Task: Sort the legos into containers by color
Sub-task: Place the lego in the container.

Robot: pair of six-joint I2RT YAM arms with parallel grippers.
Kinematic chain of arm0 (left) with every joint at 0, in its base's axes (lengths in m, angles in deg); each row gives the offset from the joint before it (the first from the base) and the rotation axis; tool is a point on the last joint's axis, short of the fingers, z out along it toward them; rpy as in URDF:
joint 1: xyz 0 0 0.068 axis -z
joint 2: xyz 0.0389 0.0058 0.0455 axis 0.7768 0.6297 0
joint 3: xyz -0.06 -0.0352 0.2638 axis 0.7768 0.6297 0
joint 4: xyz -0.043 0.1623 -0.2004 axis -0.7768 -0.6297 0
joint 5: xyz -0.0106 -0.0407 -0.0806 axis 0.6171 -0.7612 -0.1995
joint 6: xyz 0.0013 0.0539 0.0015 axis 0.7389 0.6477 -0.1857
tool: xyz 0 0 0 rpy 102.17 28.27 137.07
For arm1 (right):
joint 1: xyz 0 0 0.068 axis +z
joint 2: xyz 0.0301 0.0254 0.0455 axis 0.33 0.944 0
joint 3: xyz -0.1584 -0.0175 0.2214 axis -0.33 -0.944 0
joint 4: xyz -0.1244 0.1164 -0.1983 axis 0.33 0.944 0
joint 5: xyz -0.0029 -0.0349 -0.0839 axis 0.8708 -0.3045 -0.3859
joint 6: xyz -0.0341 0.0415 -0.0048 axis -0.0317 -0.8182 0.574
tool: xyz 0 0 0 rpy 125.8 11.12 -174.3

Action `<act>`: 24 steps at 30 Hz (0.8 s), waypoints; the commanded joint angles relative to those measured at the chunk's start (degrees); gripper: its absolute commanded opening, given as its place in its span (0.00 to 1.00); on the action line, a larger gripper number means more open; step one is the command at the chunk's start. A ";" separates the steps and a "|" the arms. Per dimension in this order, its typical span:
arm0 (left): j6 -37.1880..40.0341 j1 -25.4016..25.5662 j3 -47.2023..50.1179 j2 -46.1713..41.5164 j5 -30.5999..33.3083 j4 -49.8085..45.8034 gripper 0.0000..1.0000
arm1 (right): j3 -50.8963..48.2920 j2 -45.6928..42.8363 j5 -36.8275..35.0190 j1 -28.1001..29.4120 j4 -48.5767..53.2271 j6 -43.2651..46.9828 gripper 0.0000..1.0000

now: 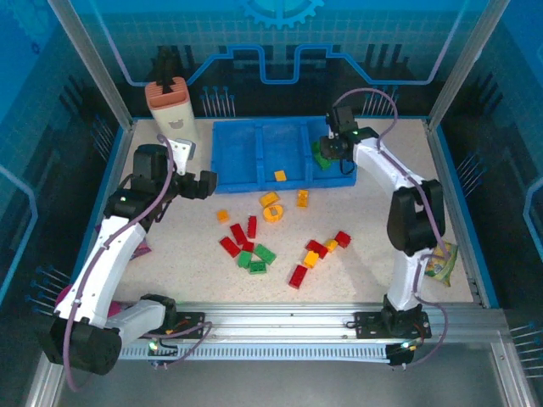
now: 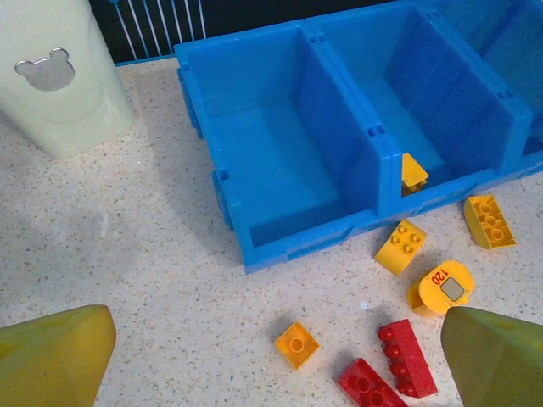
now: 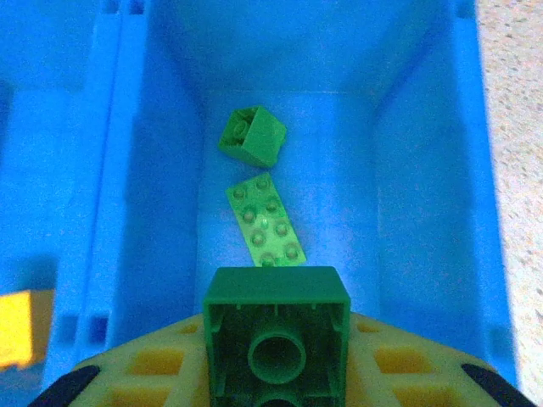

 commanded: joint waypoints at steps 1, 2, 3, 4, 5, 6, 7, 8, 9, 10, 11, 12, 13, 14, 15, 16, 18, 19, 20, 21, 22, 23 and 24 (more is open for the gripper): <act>1.27 -0.54 -1.69 -1.00 1.01 -0.99 0.99 | 6.57 5.91 -0.49 -1.06 1.00 1.51 0.34; 1.22 -0.54 -1.65 -1.11 1.02 -0.95 0.99 | 8.53 7.75 -0.56 -1.15 1.16 1.47 0.34; 1.27 -0.54 -1.68 -1.15 1.17 -0.95 0.99 | 10.16 9.25 -0.57 -1.21 1.50 1.37 0.34; 1.34 -0.54 -1.89 -1.19 1.29 -1.07 0.99 | 11.91 10.82 -0.64 -1.24 1.87 1.30 0.34; 1.36 -0.54 -2.10 -1.13 1.45 -1.24 1.00 | 13.40 12.15 -0.81 -1.28 2.15 1.15 0.35; 1.43 -0.54 -2.14 -1.06 1.52 -1.38 0.99 | 14.49 13.05 -0.75 -1.48 2.34 0.95 0.35; 1.51 -0.54 -2.30 -1.03 1.58 -1.47 1.00 | 15.29 13.81 -0.70 -1.61 2.35 0.48 0.35; 1.53 -0.54 -2.30 -1.09 1.56 -1.37 0.99 | 15.92 14.31 -0.45 -1.83 2.34 -0.05 0.36; 1.45 -0.54 -2.21 -1.05 1.47 -1.18 0.99 | 16.34 14.55 -0.16 -2.02 2.35 -0.37 0.37; 1.44 -0.54 -2.17 -1.07 1.22 -0.97 0.99 | 16.82 14.85 0.00 -2.20 2.44 -0.48 0.39; 1.44 -0.54 -2.12 -0.99 0.97 -0.78 0.99 | 17.23 15.04 -0.25 -2.21 2.65 -0.48 0.40; 1.44 -0.54 -2.12 -0.90 0.89 -0.69 0.99 | 17.54 15.07 -0.46 -2.21 2.94 -0.40 0.42; 1.49 -0.54 -2.14 -0.78 0.82 -0.66 0.99 | 17.69 15.03 -0.64 -2.21 3.21 -0.31 0.44; 1.44 -0.54 -2.20 -0.69 0.74 -0.75 1.00 | 17.74 14.82 -0.74 -2.21 3.47 -0.22 0.46; 1.37 -0.54 -2.17 -0.69 0.63 -0.70 0.99 | 17.55 14.43 -0.79 -2.21 3.58 -0.13 0.48; 1.36 -0.54 -2.12 -0.76 0.51 -0.77 1.00 | 17.09 13.78 -0.84 -2.16 3.59 -0.13 0.50; 1.18 -0.54 -1.95 -1.04 0.32 -0.77 0.99 | 15.97 12.12 -0.92 -1.94 3.85 0.08 0.52; 1.14 -0.54 -1.94 -1.20 0.22 -0.77 0.99 | 15.68 11.16 -1.39 -1.90 4.90 -0.27 0.52; 1.11 -0.54 -2.02 -1.43 0.14 -0.83 1.00 | 15.02 9.89 -1.37 -1.75 6.02 -0.97 0.52; 1.09 -0.54 -1.99 -1.71 0.11 -0.86 0.99 | 13.69 8.38 -1.28 -1.67 6.40 -1.54 0.51; 1.09 -0.54 -1.99 -2.09 0.11 -0.79 0.99 | 11.15 6.08 -1.40 -1.31 6.12 -2.15 0.51; 1.09 -0.54 -1.74 -2.46 0.22 -0.61 0.99 | 8.06 3.36 -1.74 -0.91 5.41 -2.71 0.52; 1.09 -0.54 -1.62 -2.83 0.40 -0.42 1.00 | 4.84 0.88 -2.05 -0.45 4.67 -3.29 0.53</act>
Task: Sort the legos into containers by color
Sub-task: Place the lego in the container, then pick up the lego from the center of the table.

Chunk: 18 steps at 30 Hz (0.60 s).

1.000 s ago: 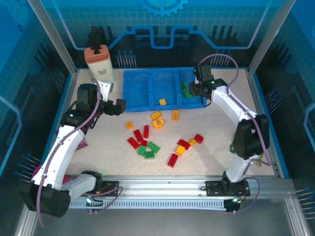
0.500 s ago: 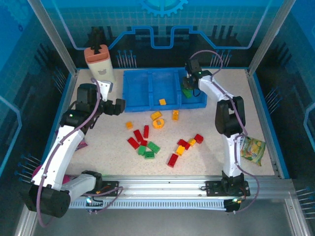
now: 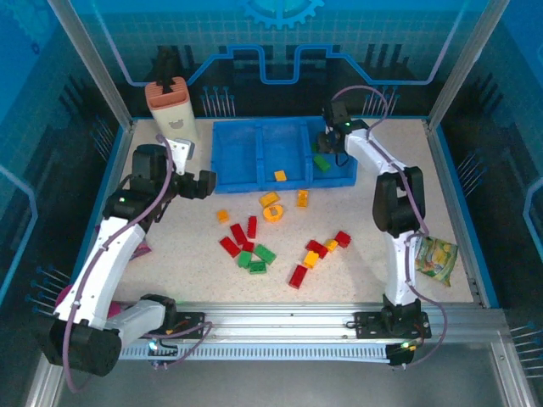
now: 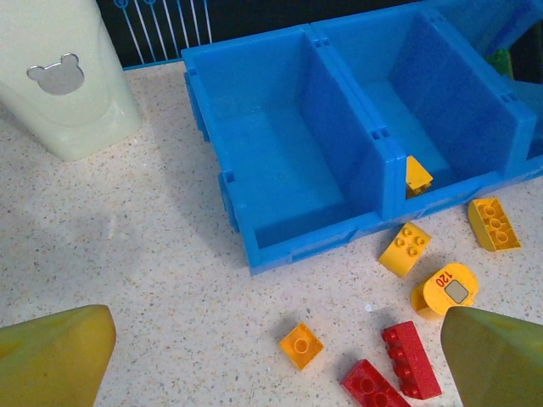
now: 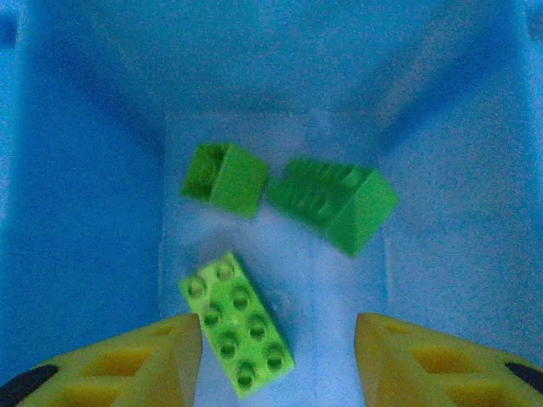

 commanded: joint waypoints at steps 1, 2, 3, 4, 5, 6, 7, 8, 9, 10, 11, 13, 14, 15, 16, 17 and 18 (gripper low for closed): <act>0.98 -0.53 -1.22 -2.40 -0.18 0.03 0.99 | -8.51 -11.79 -1.86 1.41 0.30 -3.07 0.54; 0.83 -0.54 -1.06 -2.70 -0.26 0.30 0.99 | -12.58 -14.87 -1.85 1.95 -0.90 -4.29 0.56; 0.74 -0.54 -0.96 -2.85 -0.31 0.47 0.99 | -16.16 -17.36 -1.32 2.34 -2.10 -5.43 0.57; 0.59 -0.62 -0.95 -2.90 -0.25 0.57 1.00 | -19.93 -20.00 -0.27 2.87 -3.19 -6.66 0.58; 0.35 -0.63 -0.96 -2.90 -0.60 0.70 0.99 | -23.01 -22.02 0.04 3.60 -3.55 -8.04 0.59; 0.32 -0.63 -0.92 -2.90 -0.84 0.74 0.99 | -25.55 -23.83 -0.18 4.35 -3.70 -9.27 0.60; 0.15 -0.63 -0.87 -2.90 -0.96 0.83 1.00 | -28.64 -25.62 -0.53 5.24 -4.38 -10.39 0.60; -0.11 -0.67 -0.89 -2.90 -0.93 0.83 0.99 | -31.70 -27.27 -0.53 6.07 -5.50 -11.51 0.61; -0.07 -0.66 -0.79 -2.94 -0.96 0.83 0.99 | -33.97 -28.50 0.16 6.75 -6.84 -12.05 0.61; -0.07 -0.64 -0.72 -3.03 -1.05 0.83 0.99 | -36.23 -29.57 0.79 7.54 -8.37 -12.51 0.61; -0.07 -0.63 -0.63 -3.15 -1.03 0.96 0.99 | -37.77 -30.21 1.40 8.19 -9.32 -12.92 0.62; -0.16 -0.63 -0.30 -3.33 -1.22 1.34 0.99 | -39.20 -30.19 2.77 9.34 -10.30 -13.96 0.63; -0.27 -0.63 -0.26 -3.32 -1.33 1.36 0.99 | -39.25 -29.74 3.26 9.77 -10.45 -14.29 0.64; -0.34 -0.63 -0.34 -3.33 -1.48 1.36 0.99 | -39.01 -29.14 3.55 10.35 -10.59 -14.40 0.65; -0.40 -0.65 -0.47 -3.26 -1.64 1.21 1.00 | -38.55 -28.28 3.51 10.91 -10.67 -14.51 0.66; -0.47 -0.63 -0.59 -3.25 -1.68 1.10 0.99 | -38.11 -27.33 3.74 11.35 -10.98 -14.45 0.67; -0.50 -0.65 -0.65 -3.25 -1.39 1.01 0.99 | -37.46 -26.13 4.15 11.75 -11.29 -14.26 0.66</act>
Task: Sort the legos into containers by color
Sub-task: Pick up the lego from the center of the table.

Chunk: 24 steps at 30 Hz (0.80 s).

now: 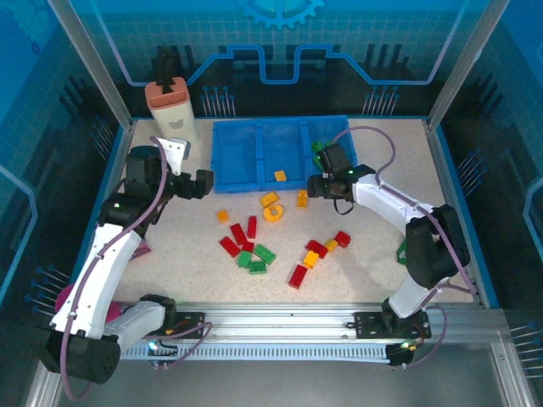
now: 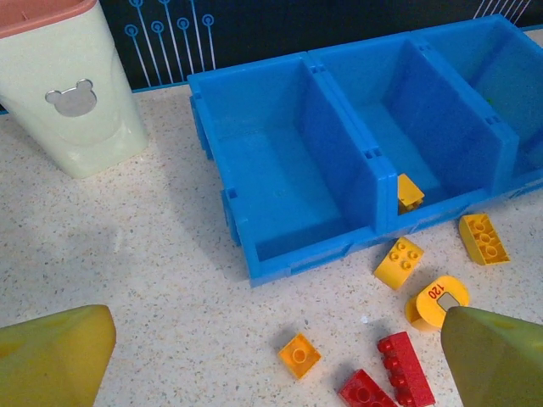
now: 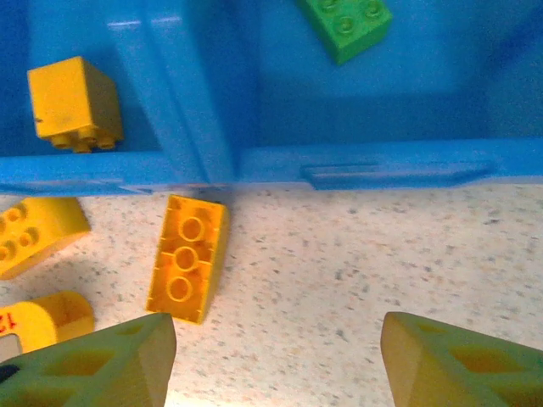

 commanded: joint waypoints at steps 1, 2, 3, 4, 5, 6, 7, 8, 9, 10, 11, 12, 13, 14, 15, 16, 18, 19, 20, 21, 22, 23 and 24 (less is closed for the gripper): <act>-0.47 -0.39 -0.70 -0.90 -0.54 0.55 1.00 | 2.30 3.51 1.63 1.61 -3.01 -1.57 0.66; -0.47 -0.45 -0.74 -1.01 -0.01 0.61 0.99 | 3.15 4.69 1.49 1.89 -2.86 -1.46 0.66; -0.53 -0.45 -0.61 -1.00 0.61 0.72 0.99 | 4.10 6.03 1.09 2.22 -2.67 -1.37 0.66; -0.66 -0.45 -0.52 -0.93 0.98 0.72 0.99 | 4.94 7.30 0.73 2.41 -2.53 -1.37 0.66; -0.57 -0.45 -0.52 -0.93 0.99 0.66 0.99 | 5.58 8.42 0.67 2.49 -2.48 -1.37 0.66; -0.47 -0.45 -0.45 -0.93 0.88 0.57 0.99 | 6.43 9.59 0.60 2.54 -2.20 -1.37 0.66; -0.47 -0.45 -0.43 -1.02 0.95 0.47 1.00 | 7.54 10.95 0.32 2.63 -1.51 -1.30 0.66; -0.38 -0.45 -0.36 -1.14 1.06 0.46 0.99 | 8.59 12.13 -0.04 2.76 -0.68 -1.09 0.66; -0.26 -0.45 -0.22 -1.40 1.21 0.46 0.99 | 9.82 13.46 -0.64 2.99 0.26 -0.78 0.66; -0.13 -0.45 -0.02 -1.66 1.25 0.61 0.99 | 11.06 14.78 -1.47 3.27 1.32 -0.67 0.66; -0.12 -0.45 0.24 -1.93 1.30 0.80 0.99 | 11.94 15.79 -2.01 3.47 1.98 -0.51 0.66; -0.17 -0.47 0.40 -2.23 1.27 0.98 0.99 | 12.75 16.78 -2.31 3.75 2.49 -0.49 0.66; -0.04 -0.45 0.45 -2.33 1.30 0.99 0.99 | 13.05 17.41 -2.32 3.95 2.40 -0.54 0.67; -0.03 -0.45 0.45 -2.34 1.46 0.99 0.99 | 13.24 17.87 -2.17 4.04 2.20 -0.66 0.67; -0.03 -0.45 0.45 -2.25 1.71 0.90 0.99 | 13.49 18.47 -1.97 4.19 2.17 -0.88 0.67; -0.07 -0.45 0.45 -2.16 1.82 0.75 0.99 | 13.81 19.09 -1.95 4.34 2.17 -1.01 0.67; -0.04 -0.45 0.45 -1.99 1.61 0.74 0.99 | 14.52 20.23 -1.97 4.40 2.75 -1.10 0.67; -0.09 -0.45 0.45 -1.99 1.53 0.70 0.99 | 14.99 20.94 -2.05 4.43 3.23 -1.19 0.67; -0.04 -0.45 0.45 -1.98 1.51 0.70 0.99 | 15.37 21.46 -2.06 4.47 3.63 -1.19 0.67; -0.10 -0.45 0.45 -1.98 1.56 0.68 0.99 | 15.74 22.07 -2.13 4.53 4.29 -1.14 0.67; -0.04 -0.45 0.45 -1.98 1.57 0.64 0.99 | 15.89 22.46 -2.31 4.63 4.62 -1.11 0.67; -0.04 -0.45 0.45 -1.98 1.55 0.72 0.99 | 15.91 22.79 -2.47 4.75 4.72 -1.02 0.67; -0.01 -0.45 0.53 -1.99 1.48 0.72 0.99 | 15.88 23.15 -2.73 4.90 4.96 -0.93 0.67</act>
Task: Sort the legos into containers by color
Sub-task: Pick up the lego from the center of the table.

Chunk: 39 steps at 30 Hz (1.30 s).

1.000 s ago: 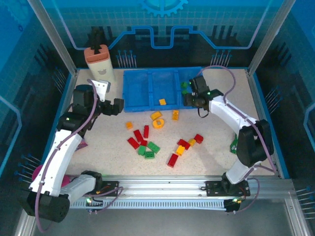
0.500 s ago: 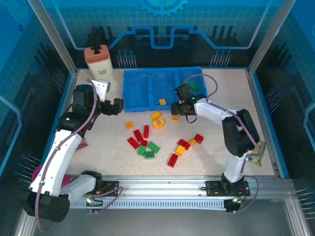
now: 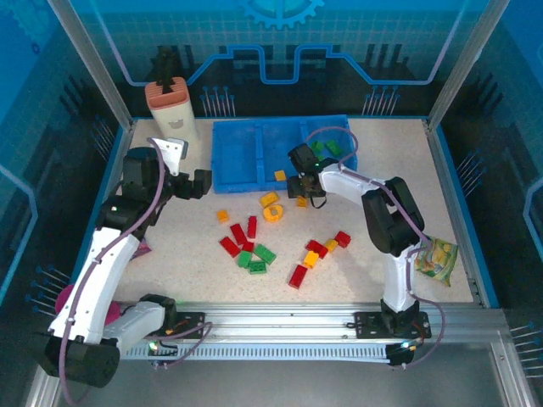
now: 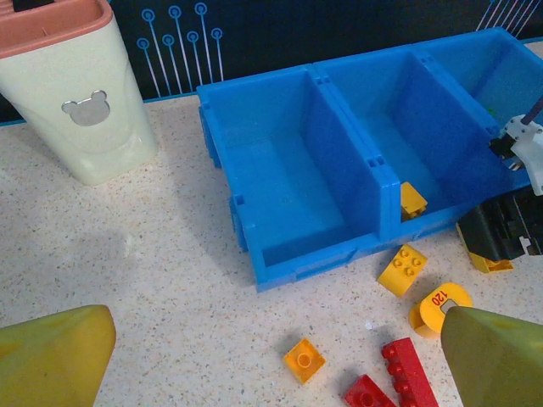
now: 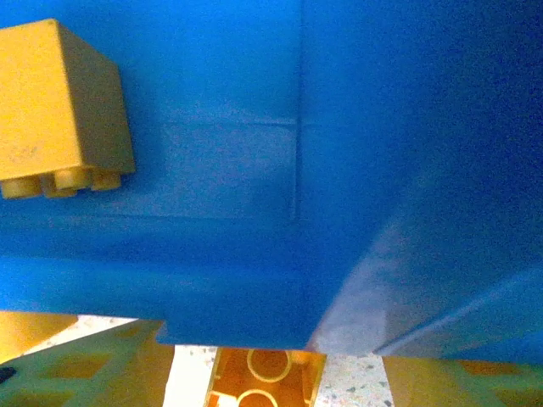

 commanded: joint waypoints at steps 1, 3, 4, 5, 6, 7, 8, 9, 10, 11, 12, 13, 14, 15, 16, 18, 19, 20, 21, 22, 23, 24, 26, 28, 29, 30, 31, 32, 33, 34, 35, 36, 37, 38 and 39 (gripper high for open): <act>-0.03 -0.45 0.46 -0.54 0.56 0.53 1.00 | 0.89 2.60 -0.49 0.89 3.28 -0.54 0.66; -0.04 -0.46 0.57 -0.50 0.51 0.53 0.99 | 1.32 3.29 -0.31 0.90 4.01 -0.44 0.64; -0.07 -0.44 0.63 -0.57 0.51 0.53 1.00 | 1.42 3.60 -0.08 0.94 4.24 -0.36 0.64; -0.09 -0.45 0.67 -0.50 0.47 0.57 0.99 | 1.46 3.91 0.19 0.94 4.51 -0.36 0.63; -0.10 -0.45 0.67 -0.50 0.37 0.53 0.99 | 1.41 4.18 0.51 0.97 4.56 -0.49 0.63; -0.10 -0.46 0.60 -0.50 0.39 0.53 0.99 | 1.26 4.31 0.73 1.09 4.57 -0.61 0.62; -0.04 -0.45 0.58 -0.50 0.39 0.53 0.99 | 1.00 4.28 0.83 1.26 4.56 -0.71 0.61; -0.03 -0.45 0.49 -0.55 0.41 0.45 1.00 | 0.50 3.93 0.69 1.54 4.52 -0.88 0.60; -0.02 -0.45 0.42 -0.59 0.47 0.35 0.99 | -0.32 3.48 0.19 1.98 4.15 -0.97 0.60; -0.01 -0.50 0.49 -0.66 0.48 0.35 0.99 | -1.13 2.92 -0.17 2.34 3.72 -1.08 0.60; -0.05 -0.45 0.58 -0.75 0.56 0.45 0.99 | -1.95 2.38 -0.33 2.59 3.23 -1.29 0.60; -0.01 -0.45 0.67 -0.76 0.50 0.53 0.99 | -2.65 2.01 -0.69 2.91 2.99 -1.70 0.61; -0.01 -0.45 0.67 -0.76 0.63 0.48 0.99 | -3.10 1.72 -0.92 3.10 2.65 -1.87 0.62; 0.07 -0.45 0.57 -0.76 0.71 0.44 0.99 | -3.67 1.56 -1.14 3.30 2.26 -2.14 0.63; 0.06 -0.45 0.58 -0.84 0.74 0.44 0.99 | -3.98 1.57 -1.35 3.38 2.15 -2.52 0.64; 0.08 -0.45 0.58 -0.85 0.65 0.44 0.99 | -4.16 1.77 -1.63 3.57 2.14 -3.07 0.64; 0.08 -0.45 0.58 -0.94 0.58 0.44 0.99 | -4.16 1.90 -1.79 3.70 2.10 -3.25 0.64; 0.16 -0.45 0.58 -1.00 0.76 0.46 1.00 | -4.16 2.03 -1.85 3.74 2.05 -3.26 0.64; 0.15 -0.45 0.67 -1.03 0.81 0.53 1.00 | -4.01 2.33 -1.96 3.81 2.14 -3.35 0.64; 0.17 -0.45 0.75 -1.16 0.76 0.60 0.99 | -3.62 2.64 -2.02 3.81 2.62 -3.54 0.64; 0.17 -0.45 0.80 -1.20 0.69 0.62 0.99 | -3.31 2.93 -2.19 3.84 3.21 -3.62 0.63; 0.17 -0.45 0.78 -1.28 0.79 0.62 0.99 | -3.11 3.09 -2.45 3.92 3.52 -3.72 0.62; 0.17 -0.45 0.84 -1.30 0.91 0.71 1.00 | -3.57 3.01 -2.90 4.09 3.72 -4.11 0.59; 0.17 -0.45 0.86 -1.29 0.74 0.79 0.99 | -4.11 2.83 -3.32 4.12 4.12 -4.80 0.58; 0.16 -0.45 0.84 -1.20 0.62 0.75 0.99 | -4.31 2.70 -3.59 4.18 4.48 -5.05 0.58; 0.16 -0.45 0.84 -1.20 0.56 0.75 1.00 | -4.63 2.57 -3.98 4.27 4.89 -5.40 0.58; 0.09 -0.45 0.84 -1.20 0.54 0.75 1.00 | -5.13 2.31 -4.45 4.36 5.04 -5.69 0.58; 0.06 -0.45 0.84 -1.20 0.54 0.79 0.99 | -5.65 2.06 -4.59 4.34 4.85 -5.96 0.59; 0.08 -0.45 0.84 -1.20 0.46 0.86 0.99 | -6.21 1.79 -4.59 4.35 4.52 -6.15 0.59; 0.00 -0.45 0.92 -1.25 0.37 0.88 0.99 | -6.40 1.77 -4.69 4.26 4.67 -6.56 0.59; -0.01 -0.45 0.93 -1.20 0.24 0.88 0.99 | -6.40 1.77 -4.76 4.22 4.92 -6.84 0.60; -0.03 -0.45 0.93 -1.20 0.12 0.80 0.99 | -6.27 1.85 -4.83 4.27 5.11 -6.86 0.60; -0.05 -0.45 0.93 -1.24 0.07 0.79 1.00 | -6.11 1.99 -5.02 4.35 5.29 -6.87 0.60; -0.10 -0.45 1.02 -1.38 0.12 0.92 0.99 | -6.12 2.03 -5.20 4.35 5.35 -6.86 0.60; -0.10 -0.46 1.11 -1.50 0.13 1.05 0.99 | -6.01 2.19 -5.25 4.29 5.27 -6.73 0.59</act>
